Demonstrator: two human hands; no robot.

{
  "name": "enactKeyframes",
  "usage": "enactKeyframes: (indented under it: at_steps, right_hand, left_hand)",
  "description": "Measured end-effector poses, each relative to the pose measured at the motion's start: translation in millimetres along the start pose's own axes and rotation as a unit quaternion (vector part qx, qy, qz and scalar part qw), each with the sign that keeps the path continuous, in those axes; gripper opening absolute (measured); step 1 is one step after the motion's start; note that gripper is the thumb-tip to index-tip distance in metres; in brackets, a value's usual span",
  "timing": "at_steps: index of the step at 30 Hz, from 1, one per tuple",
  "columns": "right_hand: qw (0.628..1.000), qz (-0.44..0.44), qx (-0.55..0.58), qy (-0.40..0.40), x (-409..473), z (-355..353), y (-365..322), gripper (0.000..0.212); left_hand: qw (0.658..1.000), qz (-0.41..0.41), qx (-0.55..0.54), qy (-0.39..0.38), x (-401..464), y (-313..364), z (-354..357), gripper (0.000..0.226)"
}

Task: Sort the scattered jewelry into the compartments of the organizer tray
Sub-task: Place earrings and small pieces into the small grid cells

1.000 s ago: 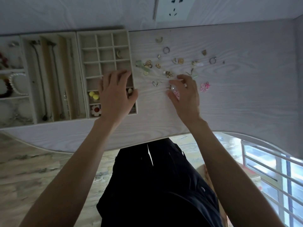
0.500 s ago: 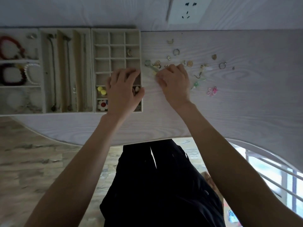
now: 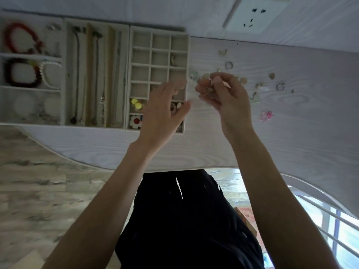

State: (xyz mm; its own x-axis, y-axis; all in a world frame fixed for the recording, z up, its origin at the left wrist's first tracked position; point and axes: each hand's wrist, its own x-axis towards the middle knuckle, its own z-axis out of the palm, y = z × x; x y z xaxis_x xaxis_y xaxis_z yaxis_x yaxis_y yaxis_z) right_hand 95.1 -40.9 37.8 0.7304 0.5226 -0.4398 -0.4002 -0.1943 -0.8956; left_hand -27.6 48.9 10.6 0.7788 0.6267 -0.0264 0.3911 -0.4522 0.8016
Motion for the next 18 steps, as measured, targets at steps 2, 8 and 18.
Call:
enactKeyframes:
  at_steps: [2, 8, 18]
  right_hand:
    - [0.998, -0.019, -0.053, -0.034, -5, 17, 4, 0.012]
    - [0.992, -0.023, -0.12, -0.036, -7, 52, 17, 0.015]
    - [0.957, -0.122, -0.263, 0.023, 5, 58, 40, 0.007]
  left_hand:
    - [0.998, -0.022, -0.06, 0.006, -1, 1, -3, 0.033]
    - [0.984, -0.073, -0.154, 0.05, -3, -14, -17, 0.009]
    - [1.0, 0.004, 0.008, 0.019, 20, -45, -41, 0.02]
